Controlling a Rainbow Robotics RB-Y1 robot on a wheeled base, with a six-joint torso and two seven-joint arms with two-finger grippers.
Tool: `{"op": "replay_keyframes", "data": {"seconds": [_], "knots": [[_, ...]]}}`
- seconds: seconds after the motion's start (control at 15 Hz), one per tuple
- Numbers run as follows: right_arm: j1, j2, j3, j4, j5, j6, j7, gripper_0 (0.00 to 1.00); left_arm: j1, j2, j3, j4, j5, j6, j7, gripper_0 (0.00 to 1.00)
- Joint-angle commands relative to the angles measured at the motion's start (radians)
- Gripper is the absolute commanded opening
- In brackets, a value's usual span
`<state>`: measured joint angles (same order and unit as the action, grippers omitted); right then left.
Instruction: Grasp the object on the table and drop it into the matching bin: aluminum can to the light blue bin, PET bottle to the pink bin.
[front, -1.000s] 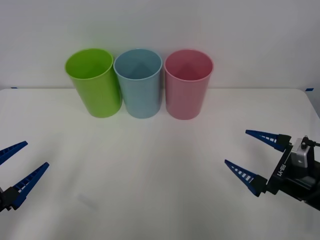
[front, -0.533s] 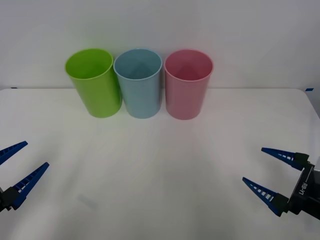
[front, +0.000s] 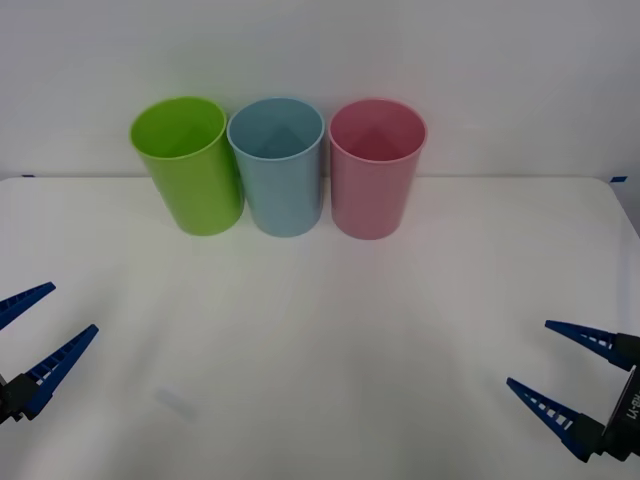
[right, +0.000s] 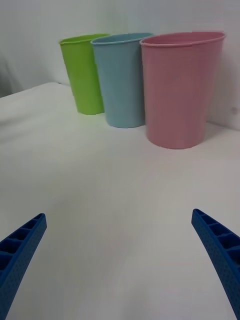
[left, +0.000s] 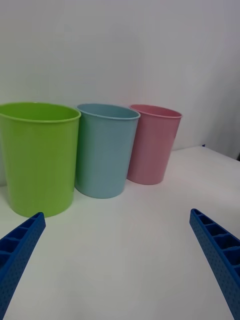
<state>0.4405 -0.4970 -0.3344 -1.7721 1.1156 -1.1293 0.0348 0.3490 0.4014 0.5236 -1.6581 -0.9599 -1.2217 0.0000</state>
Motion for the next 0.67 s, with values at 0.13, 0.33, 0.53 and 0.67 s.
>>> {"op": "replay_keyframes", "data": {"seconds": [0.13,0.33,0.53,0.67], "knots": [[-0.003,0.0,-0.002,0.046,-0.023,-0.021,0.016,1.0,0.0,0.0,0.0,0.0,0.0,0.0,0.0,1.0],[-0.002,0.0,-0.006,0.065,-0.031,-0.033,0.022,1.0,0.0,0.0,0.0,0.0,0.0,0.0,0.0,1.0],[-0.002,0.0,-0.008,0.068,-0.031,-0.041,0.027,1.0,0.0,0.0,0.0,0.0,0.0,0.0,0.0,1.0],[-0.002,0.0,-0.008,0.068,-0.031,-0.041,0.027,1.0,0.0,0.0,0.0,0.0,0.0,0.0,0.0,1.0]]}}
